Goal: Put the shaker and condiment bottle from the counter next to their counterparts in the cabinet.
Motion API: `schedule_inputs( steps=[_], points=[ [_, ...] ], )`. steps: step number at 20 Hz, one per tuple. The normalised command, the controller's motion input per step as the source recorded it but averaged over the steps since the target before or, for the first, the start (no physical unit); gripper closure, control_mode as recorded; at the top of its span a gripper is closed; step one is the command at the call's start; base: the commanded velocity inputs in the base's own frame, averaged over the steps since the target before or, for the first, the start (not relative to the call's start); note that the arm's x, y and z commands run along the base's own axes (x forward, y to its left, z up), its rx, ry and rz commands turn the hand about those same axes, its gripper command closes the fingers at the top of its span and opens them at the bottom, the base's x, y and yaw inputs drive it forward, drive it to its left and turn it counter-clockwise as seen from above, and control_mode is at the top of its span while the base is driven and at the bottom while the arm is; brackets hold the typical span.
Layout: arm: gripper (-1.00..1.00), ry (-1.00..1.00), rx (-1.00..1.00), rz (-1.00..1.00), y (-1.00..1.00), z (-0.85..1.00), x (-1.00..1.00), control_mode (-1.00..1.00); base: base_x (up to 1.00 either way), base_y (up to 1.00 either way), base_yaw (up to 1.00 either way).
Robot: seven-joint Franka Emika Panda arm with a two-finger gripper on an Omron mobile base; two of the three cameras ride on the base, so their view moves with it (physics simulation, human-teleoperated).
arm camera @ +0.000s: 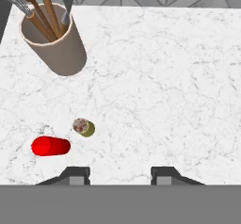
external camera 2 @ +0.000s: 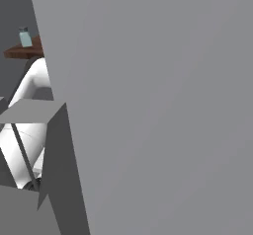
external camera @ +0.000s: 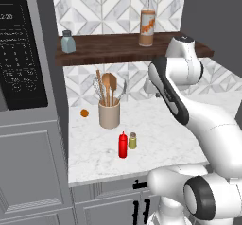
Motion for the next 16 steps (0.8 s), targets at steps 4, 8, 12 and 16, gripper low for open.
schedule_inputs(
  steps=[4, 8, 12, 16],
  points=[
    [-1.0, 0.0, 0.0, -0.01, 0.0, 0.0, -0.08, -1.0, 0.0, 0.0, 0.0],
    [-1.0, 0.0, 0.02, -0.03, 0.0, 0.0, -0.12, -1.0, 0.0, 0.0, 0.0],
    [-1.0, 0.0, 0.03, -0.04, 0.0, 0.0, -0.1, -1.0, 0.0, 0.0, 0.0],
    [-1.0, 0.0, 0.06, -0.04, -0.08, 0.0, -0.04, -1.0, 0.0, 0.0, 0.0]
  ],
)
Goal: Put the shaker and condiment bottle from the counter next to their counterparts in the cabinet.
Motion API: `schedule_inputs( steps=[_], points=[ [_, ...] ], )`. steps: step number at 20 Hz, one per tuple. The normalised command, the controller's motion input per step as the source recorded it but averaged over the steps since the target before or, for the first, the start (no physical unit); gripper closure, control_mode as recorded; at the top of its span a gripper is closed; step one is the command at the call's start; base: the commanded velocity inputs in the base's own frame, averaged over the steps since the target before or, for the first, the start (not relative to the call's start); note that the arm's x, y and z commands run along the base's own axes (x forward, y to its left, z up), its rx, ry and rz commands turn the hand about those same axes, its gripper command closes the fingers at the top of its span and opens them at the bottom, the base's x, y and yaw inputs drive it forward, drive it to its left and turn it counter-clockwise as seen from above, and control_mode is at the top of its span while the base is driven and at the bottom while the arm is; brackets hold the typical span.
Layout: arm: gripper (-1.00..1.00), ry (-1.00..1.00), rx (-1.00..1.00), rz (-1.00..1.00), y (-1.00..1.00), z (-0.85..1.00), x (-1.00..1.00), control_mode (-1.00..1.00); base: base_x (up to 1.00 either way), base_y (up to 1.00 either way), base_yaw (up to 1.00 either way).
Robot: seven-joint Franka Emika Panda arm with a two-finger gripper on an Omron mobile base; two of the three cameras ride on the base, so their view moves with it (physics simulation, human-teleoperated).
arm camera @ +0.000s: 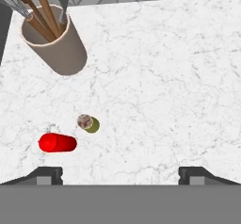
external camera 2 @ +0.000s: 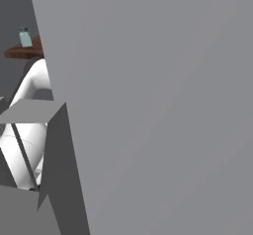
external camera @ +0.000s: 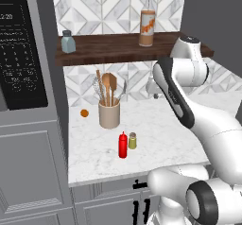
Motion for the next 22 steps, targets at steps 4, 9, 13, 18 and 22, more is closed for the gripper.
schedule_inputs(
  steps=[4, 9, 13, 18, 22],
  points=[
    [-1.0, 0.0, 0.03, 0.01, -0.02, 0.0, -0.02, -1.0, 0.0, 0.0, 0.0],
    [-1.0, 0.0, 0.0, 0.06, 0.0, 0.0, 0.0, -1.0, 0.0, 0.0, 0.0],
    [-1.0, 0.0, 0.0, 0.13, -0.03, 0.0, -0.01, -1.0, 0.0, 0.0, 0.0],
    [-1.0, -0.01, 0.0, 0.18, -0.09, -0.09, -0.01, -1.0, 0.0, 0.0, 0.0],
    [-1.0, -0.03, 0.0, 0.14, -0.1, -0.25, -0.03, -1.0, 0.0, 0.0, 0.0]
  ],
)
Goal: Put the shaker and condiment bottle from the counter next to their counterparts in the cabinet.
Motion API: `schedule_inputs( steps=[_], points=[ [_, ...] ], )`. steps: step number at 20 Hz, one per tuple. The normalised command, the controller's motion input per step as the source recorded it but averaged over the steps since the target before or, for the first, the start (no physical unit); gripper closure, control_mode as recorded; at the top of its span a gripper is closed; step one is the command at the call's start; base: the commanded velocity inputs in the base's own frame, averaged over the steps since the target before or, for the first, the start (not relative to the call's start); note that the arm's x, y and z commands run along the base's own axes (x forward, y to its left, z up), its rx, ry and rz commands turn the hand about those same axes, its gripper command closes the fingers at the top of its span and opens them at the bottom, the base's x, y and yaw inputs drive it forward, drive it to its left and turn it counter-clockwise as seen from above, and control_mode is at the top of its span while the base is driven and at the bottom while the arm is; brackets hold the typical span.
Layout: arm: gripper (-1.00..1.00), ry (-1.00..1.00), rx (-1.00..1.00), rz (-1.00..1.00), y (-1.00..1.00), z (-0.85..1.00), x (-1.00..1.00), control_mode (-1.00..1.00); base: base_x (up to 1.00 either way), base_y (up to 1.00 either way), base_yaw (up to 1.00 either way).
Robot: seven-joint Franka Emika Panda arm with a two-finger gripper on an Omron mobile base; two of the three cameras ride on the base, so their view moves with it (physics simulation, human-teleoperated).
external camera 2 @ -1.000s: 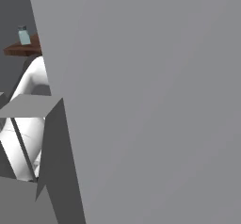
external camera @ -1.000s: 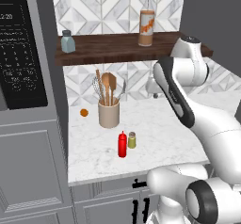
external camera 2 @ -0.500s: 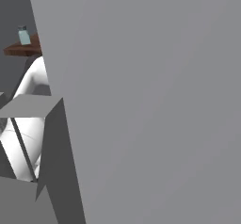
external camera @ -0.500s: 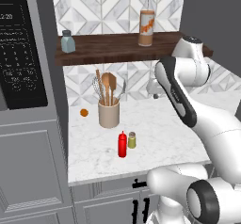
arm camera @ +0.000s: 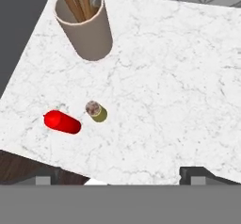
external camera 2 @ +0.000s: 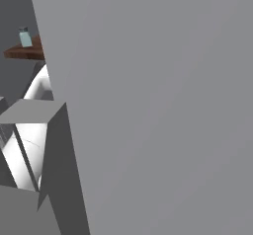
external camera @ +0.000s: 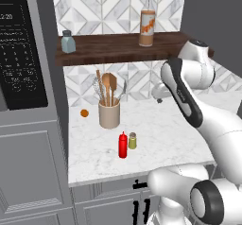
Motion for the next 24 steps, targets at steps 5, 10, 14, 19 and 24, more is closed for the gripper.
schedule_inputs(
  steps=[5, 10, 14, 19, 24],
  points=[
    [-1.0, -0.09, 0.0, 0.11, -0.02, -0.36, -0.06, -1.0, 0.0, 0.0, 0.0],
    [-1.0, -0.14, 0.0, 0.16, 0.0, -0.34, -0.03, -1.0, 0.0, 0.0, 0.0],
    [-1.0, -0.13, 0.0, 0.15, 0.0, -0.27, -0.02, -1.0, 0.0, 0.0, 0.0],
    [-1.0, -0.04, 0.0, 0.13, 0.03, -0.3, 0.0, -1.0, 0.0, 0.0, 0.0],
    [-1.0, 0.0, 0.0, 0.09, 0.14, -0.24, 0.01, -1.0, 0.0, 0.0, 0.0]
  ],
)
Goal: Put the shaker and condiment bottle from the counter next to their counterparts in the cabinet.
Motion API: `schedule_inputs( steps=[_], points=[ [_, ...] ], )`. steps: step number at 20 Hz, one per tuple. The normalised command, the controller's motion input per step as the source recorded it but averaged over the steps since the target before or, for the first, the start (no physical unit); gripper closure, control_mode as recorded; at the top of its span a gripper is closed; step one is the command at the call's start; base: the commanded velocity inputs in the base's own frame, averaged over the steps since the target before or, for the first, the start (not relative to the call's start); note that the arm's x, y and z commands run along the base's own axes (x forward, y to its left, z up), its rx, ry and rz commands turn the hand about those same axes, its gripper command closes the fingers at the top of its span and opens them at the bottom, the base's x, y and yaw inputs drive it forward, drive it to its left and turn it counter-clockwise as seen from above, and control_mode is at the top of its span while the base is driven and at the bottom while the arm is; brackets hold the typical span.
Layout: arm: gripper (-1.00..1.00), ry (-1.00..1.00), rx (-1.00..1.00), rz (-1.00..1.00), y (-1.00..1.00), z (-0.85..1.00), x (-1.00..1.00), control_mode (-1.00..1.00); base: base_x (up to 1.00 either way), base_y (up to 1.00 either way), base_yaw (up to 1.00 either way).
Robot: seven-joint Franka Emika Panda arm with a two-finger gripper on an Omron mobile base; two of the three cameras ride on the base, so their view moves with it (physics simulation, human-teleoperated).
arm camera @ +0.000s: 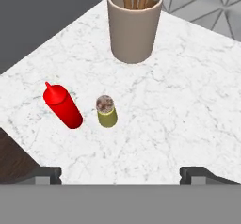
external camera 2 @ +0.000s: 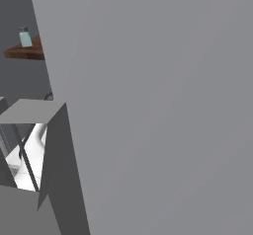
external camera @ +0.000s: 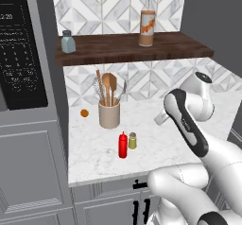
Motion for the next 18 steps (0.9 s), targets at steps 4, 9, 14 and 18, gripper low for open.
schedule_inputs(
  steps=[4, 9, 14, 18],
  points=[
    [-1.0, 0.04, 0.0, 0.05, 0.2, -0.12, 0.0, -1.0, 0.0, 0.0, 0.0],
    [-1.0, 0.15, 0.0, 0.0, 0.25, -0.23, 0.0, -1.0, 0.0, 0.0, 0.0],
    [-1.0, 0.25, 0.0, -0.01, 0.22, -0.16, 0.02, -1.0, 0.0, 0.0, 0.0],
    [-1.0, 0.26, 0.04, -0.03, 0.16, -0.07, 0.08, -1.0, 0.0, 0.0, 0.0]
  ],
)
